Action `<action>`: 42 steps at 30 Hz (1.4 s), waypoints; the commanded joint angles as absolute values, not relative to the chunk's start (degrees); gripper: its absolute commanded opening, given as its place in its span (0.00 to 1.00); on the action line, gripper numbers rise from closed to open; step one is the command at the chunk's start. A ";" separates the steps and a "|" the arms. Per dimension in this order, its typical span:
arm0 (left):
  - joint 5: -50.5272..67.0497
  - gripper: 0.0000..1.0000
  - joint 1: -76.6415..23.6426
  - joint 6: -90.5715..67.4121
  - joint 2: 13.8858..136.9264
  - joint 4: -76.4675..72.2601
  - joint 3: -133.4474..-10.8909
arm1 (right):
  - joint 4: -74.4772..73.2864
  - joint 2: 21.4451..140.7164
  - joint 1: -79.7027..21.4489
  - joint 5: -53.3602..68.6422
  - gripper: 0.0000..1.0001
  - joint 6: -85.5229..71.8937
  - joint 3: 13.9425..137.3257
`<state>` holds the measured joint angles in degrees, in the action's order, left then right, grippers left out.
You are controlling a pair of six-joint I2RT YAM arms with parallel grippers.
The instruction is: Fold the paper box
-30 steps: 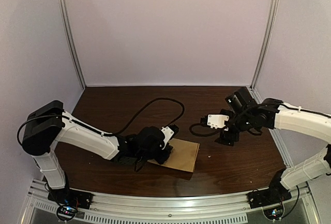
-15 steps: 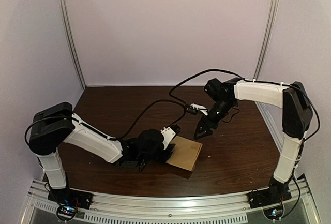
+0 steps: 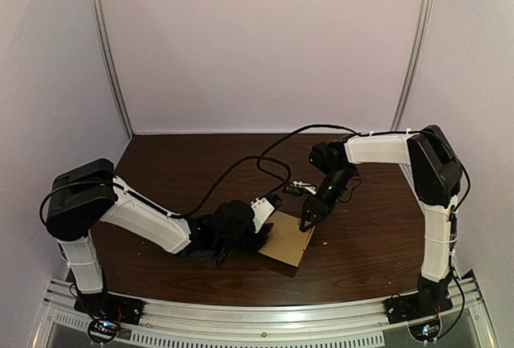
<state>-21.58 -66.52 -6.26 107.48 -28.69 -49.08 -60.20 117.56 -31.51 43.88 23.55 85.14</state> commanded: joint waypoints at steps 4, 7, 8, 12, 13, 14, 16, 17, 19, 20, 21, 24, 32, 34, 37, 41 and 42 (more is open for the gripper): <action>-20.04 0.33 -66.53 -6.54 103.79 -26.50 -49.83 | -58.19 118.58 -31.51 34.68 0.46 20.83 84.11; -24.75 0.45 -66.40 -12.23 99.71 -13.41 -53.70 | -57.80 118.32 -31.53 34.23 0.45 20.83 84.03; -25.31 0.50 -66.22 -13.50 98.88 -8.27 -55.69 | -57.68 118.26 -31.55 34.15 0.45 20.83 83.90; -28.71 0.57 -65.96 -15.73 97.21 9.66 -64.47 | -57.51 117.81 -31.48 34.68 0.45 21.18 83.43; -31.13 0.59 -65.98 -16.50 96.97 13.74 -66.52 | -57.59 117.66 -31.47 34.86 0.45 21.31 83.40; -33.17 0.65 -65.98 -17.65 96.73 17.75 -68.60 | -57.67 117.48 -31.49 35.09 0.45 21.45 83.43; -35.04 0.77 -66.00 -20.02 95.88 26.55 -72.17 | -57.76 117.23 -31.54 35.66 0.46 21.71 83.54; -33.87 0.80 -66.01 -19.70 95.12 30.07 -73.90 | -57.88 117.05 -31.54 36.08 0.46 21.77 83.59; -26.77 0.96 -66.01 -15.89 91.11 32.55 -72.26 | -58.14 116.97 -31.51 36.88 0.46 22.13 83.83; -22.75 0.97 -65.98 -13.36 87.74 29.96 -69.26 | -58.43 116.97 -31.50 37.22 0.46 22.20 84.03; -19.18 0.97 -65.96 -11.40 84.60 27.54 -66.99 | -58.70 116.84 -31.49 37.46 0.46 22.35 84.40; -29.61 0.97 -65.64 -14.95 81.84 36.86 -69.78 | -59.01 116.17 -31.55 38.05 0.47 22.53 84.94; -38.75 0.97 -64.06 -15.61 78.23 28.70 -60.64 | -59.20 115.95 -31.54 37.27 0.47 23.01 84.69; -37.71 0.97 -61.27 -17.78 78.17 23.12 -57.63 | -59.34 115.97 -31.51 37.26 0.48 23.26 84.70; -31.08 0.97 -56.12 -21.47 78.63 17.48 -55.05 | -59.65 115.78 -31.55 37.35 0.48 23.54 84.67; -27.37 0.97 -54.54 -19.24 81.88 14.78 -56.23 | -59.87 115.42 -31.51 38.18 0.48 23.90 84.86; -26.92 0.98 -54.50 -18.91 83.25 15.32 -57.44 | -59.95 115.40 -31.55 38.41 0.48 24.09 84.90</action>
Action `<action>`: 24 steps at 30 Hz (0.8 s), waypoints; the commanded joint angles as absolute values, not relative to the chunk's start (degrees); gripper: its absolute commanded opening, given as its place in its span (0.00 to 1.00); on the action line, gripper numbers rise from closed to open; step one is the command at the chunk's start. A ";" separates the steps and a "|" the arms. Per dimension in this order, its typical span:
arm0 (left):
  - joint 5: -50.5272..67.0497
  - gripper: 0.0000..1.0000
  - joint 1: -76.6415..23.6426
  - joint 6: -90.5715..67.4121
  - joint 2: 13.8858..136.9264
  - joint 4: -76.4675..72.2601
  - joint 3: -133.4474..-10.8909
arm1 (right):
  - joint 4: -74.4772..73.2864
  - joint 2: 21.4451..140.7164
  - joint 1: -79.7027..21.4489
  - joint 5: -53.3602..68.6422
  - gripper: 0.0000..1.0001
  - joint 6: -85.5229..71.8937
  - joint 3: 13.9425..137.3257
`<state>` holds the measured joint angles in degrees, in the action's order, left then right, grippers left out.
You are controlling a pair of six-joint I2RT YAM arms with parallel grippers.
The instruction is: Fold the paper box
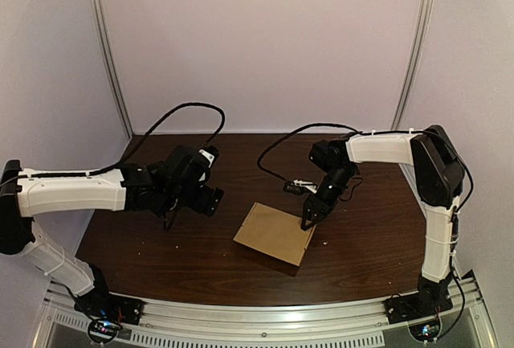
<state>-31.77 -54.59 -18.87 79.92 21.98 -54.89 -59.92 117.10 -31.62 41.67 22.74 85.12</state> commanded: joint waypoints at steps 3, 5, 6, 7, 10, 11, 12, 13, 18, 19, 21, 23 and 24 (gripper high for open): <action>-31.54 0.98 -54.56 -17.90 83.08 15.66 -60.05 | -60.30 115.80 -31.55 38.73 0.49 24.46 85.17; -41.36 0.98 -54.50 -13.09 79.83 12.59 -57.89 | -60.50 116.41 -31.55 38.68 0.49 24.66 85.17; -49.42 0.97 -54.17 -12.74 78.06 8.63 -53.85 | -60.69 116.71 -31.55 38.79 0.49 24.74 85.28; -55.77 0.98 -52.83 -15.21 76.73 5.52 -49.25 | -60.96 117.04 -31.55 38.98 0.49 25.04 85.27; -52.74 0.97 -47.62 -22.14 73.60 5.95 -42.20 | -61.16 117.63 -31.55 39.18 0.49 25.55 85.50; -50.26 0.97 -47.54 -21.93 73.72 5.79 -42.47 | -61.31 117.68 -31.56 39.31 0.49 25.69 85.42; -44.55 0.97 -47.50 -19.55 74.38 4.71 -43.34 | -61.32 117.67 -31.55 39.56 0.49 25.87 85.36; -40.09 0.97 -47.62 -18.91 75.59 4.70 -44.80 | -61.39 117.61 -31.55 39.82 0.49 26.10 85.22; -14.71 0.81 -47.51 -16.39 82.78 9.47 -54.41 | -61.78 117.51 -31.55 40.17 0.50 27.10 84.57; -10.31 0.78 -47.59 -16.29 83.63 8.95 -55.23 | -61.79 117.55 -31.50 40.12 0.50 27.31 84.45; -7.30 0.76 -47.62 -17.77 86.03 10.34 -56.87 | -61.81 117.72 -31.53 39.85 0.50 27.48 84.45; -6.29 0.76 -47.64 -18.09 89.01 13.68 -59.04 | -62.08 118.09 -31.51 39.33 0.50 27.59 84.70; -5.27 0.76 -47.64 -18.01 90.62 14.95 -60.46 | -62.11 118.13 -31.53 38.99 0.50 27.60 84.79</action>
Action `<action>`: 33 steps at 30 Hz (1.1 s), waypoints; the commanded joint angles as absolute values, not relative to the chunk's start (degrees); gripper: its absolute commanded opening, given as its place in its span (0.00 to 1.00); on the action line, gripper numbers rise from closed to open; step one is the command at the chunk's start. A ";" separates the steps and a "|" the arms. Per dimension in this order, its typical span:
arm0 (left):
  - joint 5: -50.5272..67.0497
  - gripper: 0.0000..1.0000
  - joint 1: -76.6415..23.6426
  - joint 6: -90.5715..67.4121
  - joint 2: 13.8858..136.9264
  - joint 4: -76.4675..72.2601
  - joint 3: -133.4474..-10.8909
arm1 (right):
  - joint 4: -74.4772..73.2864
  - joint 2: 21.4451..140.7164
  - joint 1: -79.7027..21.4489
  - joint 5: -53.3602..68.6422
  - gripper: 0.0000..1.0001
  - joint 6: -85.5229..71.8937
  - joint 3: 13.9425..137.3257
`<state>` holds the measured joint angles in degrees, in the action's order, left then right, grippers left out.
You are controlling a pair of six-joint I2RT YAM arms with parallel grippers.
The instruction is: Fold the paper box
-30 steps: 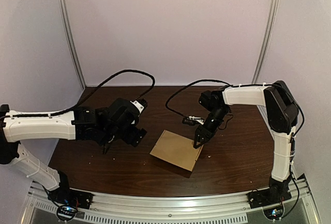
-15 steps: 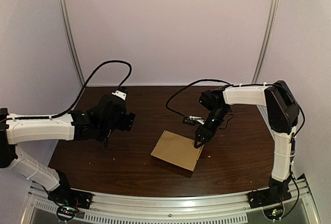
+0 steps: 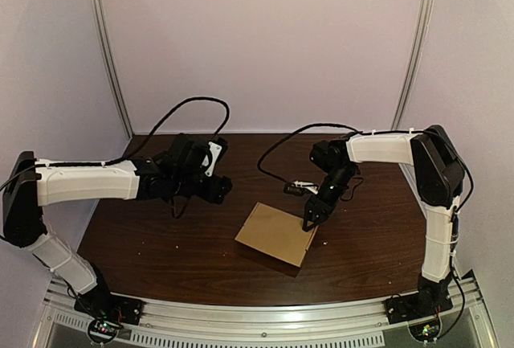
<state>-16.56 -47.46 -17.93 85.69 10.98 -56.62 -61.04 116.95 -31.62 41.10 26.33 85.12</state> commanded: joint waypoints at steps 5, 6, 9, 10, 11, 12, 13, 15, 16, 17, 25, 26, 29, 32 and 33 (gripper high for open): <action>-0.94 0.77 -48.21 -19.50 95.63 15.13 -62.22 | -62.31 117.54 -31.50 38.62 0.50 27.72 84.97; -0.17 0.76 -48.35 -19.33 96.43 14.98 -62.49 | -62.30 117.37 -31.52 38.59 0.50 27.77 84.92; 3.58 0.75 -49.14 -18.83 98.47 15.29 -63.50 | -62.52 117.16 -31.55 38.50 0.50 27.74 84.77; 3.51 0.75 -49.47 -18.69 98.93 15.55 -63.78 | -62.55 117.11 -31.55 38.43 0.51 27.77 84.69; 3.84 0.74 -49.74 -18.45 99.37 15.88 -64.13 | -62.55 117.01 -31.53 38.41 0.51 27.77 84.60; 4.18 0.73 -49.94 -18.24 99.93 16.34 -64.61 | -62.45 116.91 -31.55 38.41 0.51 27.77 84.51; 4.19 0.73 -50.07 -18.11 100.44 17.06 -65.09 | -62.50 116.79 -31.55 38.41 0.51 27.83 84.48; 4.09 0.71 -50.31 -18.17 101.41 17.39 -65.43 | -62.51 117.01 -31.47 38.48 0.51 27.86 84.54; 3.25 0.70 -50.36 -18.30 101.85 17.65 -65.52 | -62.53 117.13 -31.51 38.49 0.51 27.94 84.63; 2.70 0.69 -50.35 -18.44 102.30 17.97 -65.56 | -62.59 117.28 -31.48 38.54 0.51 27.95 84.68; -2.52 0.63 -51.04 -17.21 105.90 20.61 -65.87 | -62.56 117.57 -31.52 38.76 0.51 28.12 84.46; -3.63 0.63 -51.37 -16.74 106.16 20.91 -65.84 | -62.54 117.56 -31.50 38.76 0.51 28.12 84.43; -6.55 0.63 -52.33 -15.57 106.50 21.09 -65.68 | -62.55 117.59 -31.51 38.70 0.51 28.13 84.31; -9.80 0.63 -53.42 -14.56 106.79 21.03 -65.74 | -62.57 117.85 -31.50 38.69 0.51 28.13 84.28; -10.28 0.63 -53.51 -14.51 106.86 20.97 -65.68 | -62.58 117.94 -31.48 38.67 0.51 28.13 84.30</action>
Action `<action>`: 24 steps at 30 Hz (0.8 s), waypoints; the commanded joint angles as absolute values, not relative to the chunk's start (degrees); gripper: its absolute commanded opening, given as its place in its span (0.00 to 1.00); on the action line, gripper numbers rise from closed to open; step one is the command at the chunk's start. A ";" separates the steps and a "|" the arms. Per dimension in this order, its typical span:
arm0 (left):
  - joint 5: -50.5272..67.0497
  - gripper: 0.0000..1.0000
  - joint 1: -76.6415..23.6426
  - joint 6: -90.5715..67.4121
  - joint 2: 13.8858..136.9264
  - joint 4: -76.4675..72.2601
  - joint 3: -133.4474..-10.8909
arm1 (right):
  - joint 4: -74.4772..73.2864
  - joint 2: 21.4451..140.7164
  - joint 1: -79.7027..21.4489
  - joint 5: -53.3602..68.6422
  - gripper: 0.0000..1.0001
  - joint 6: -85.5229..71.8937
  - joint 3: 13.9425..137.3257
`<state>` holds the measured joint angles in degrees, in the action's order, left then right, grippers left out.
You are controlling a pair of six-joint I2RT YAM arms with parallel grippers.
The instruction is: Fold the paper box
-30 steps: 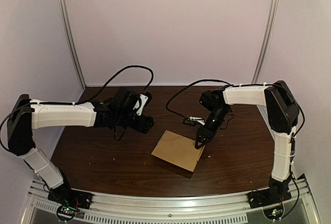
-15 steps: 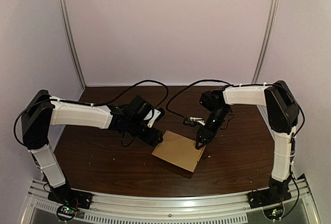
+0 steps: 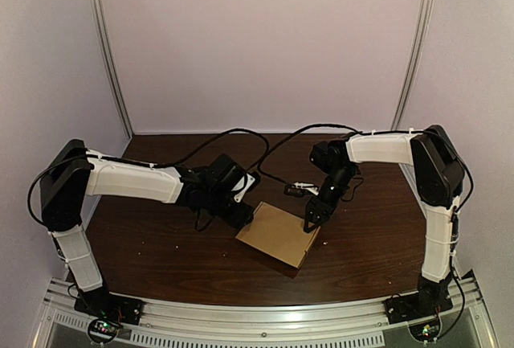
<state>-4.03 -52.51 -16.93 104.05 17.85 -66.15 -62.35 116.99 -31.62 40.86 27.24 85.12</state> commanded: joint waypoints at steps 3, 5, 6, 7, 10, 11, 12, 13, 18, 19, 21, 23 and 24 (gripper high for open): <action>-10.67 0.62 -53.69 -14.84 105.58 20.17 -65.61 | -62.68 117.67 -31.47 38.74 0.51 28.21 84.47; -10.49 0.63 -53.78 -14.88 102.88 17.93 -64.93 | -63.05 116.53 -31.46 39.11 0.51 28.40 84.72; -10.20 0.63 -53.74 -14.78 101.06 16.34 -64.47 | -63.35 115.74 -31.40 39.61 0.52 28.53 85.06; -10.05 0.63 -53.78 -14.65 99.41 15.15 -64.28 | -63.96 114.86 -31.19 40.16 0.52 28.64 85.64; -9.63 0.64 -53.70 -14.06 94.90 12.49 -64.91 | -66.08 111.93 -30.41 41.70 0.55 28.92 87.81; -9.43 0.64 -53.75 -13.68 93.70 12.11 -65.21 | -66.51 111.02 -30.07 41.68 0.56 28.92 88.41; -9.21 0.64 -53.75 -13.30 92.71 12.04 -65.40 | -66.99 110.27 -29.75 41.48 0.57 29.06 89.12; -9.19 0.64 -53.73 -12.86 91.91 12.29 -65.61 | -67.55 109.46 -29.57 41.04 0.57 29.27 89.58; -12.03 0.64 -53.78 -12.06 89.84 13.38 -63.01 | -68.52 105.28 -28.57 35.99 0.59 31.00 89.12; -12.41 0.64 -53.71 -12.39 89.43 12.80 -61.70 | -67.91 104.04 -28.58 34.77 0.59 31.30 88.14; -12.64 0.64 -53.70 -13.56 89.03 11.91 -59.16 | -65.43 101.17 -28.66 32.61 0.60 31.79 85.43; -12.19 0.64 -53.72 -15.40 88.45 11.28 -57.00 | -62.42 99.31 -28.89 29.54 0.60 31.03 82.80; -11.47 0.64 -53.75 -16.04 87.88 10.30 -55.55 | -61.19 99.13 -28.91 28.18 0.58 29.98 82.15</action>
